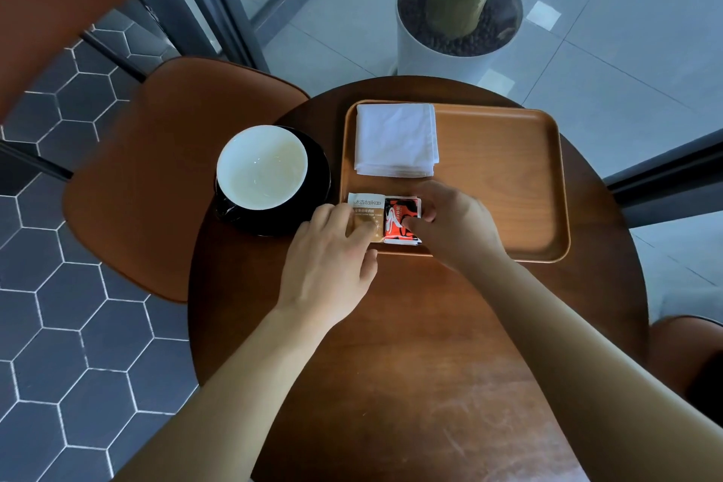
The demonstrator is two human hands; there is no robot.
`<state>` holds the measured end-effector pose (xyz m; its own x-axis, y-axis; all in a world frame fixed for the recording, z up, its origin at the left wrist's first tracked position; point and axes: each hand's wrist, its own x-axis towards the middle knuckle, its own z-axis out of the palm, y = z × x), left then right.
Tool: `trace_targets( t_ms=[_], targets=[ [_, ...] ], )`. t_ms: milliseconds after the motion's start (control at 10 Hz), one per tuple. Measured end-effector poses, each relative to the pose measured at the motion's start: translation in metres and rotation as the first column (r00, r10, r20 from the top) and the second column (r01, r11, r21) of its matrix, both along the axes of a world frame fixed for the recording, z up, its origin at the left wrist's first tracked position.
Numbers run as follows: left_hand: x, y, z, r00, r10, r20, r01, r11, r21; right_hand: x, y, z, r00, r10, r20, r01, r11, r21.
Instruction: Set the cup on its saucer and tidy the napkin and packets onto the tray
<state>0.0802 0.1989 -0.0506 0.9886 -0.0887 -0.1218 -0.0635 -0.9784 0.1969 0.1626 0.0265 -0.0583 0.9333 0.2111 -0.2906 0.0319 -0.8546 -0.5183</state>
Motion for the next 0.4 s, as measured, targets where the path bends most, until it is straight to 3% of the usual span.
trace_targets(
  t_ms=[400],
  targets=[
    [0.001,0.000,0.009,1.000,0.001,0.010,-0.001,1.000,0.007,-0.003,-0.001,0.011,0.999,-0.043,0.022,0.042,0.998,0.035]
  ],
)
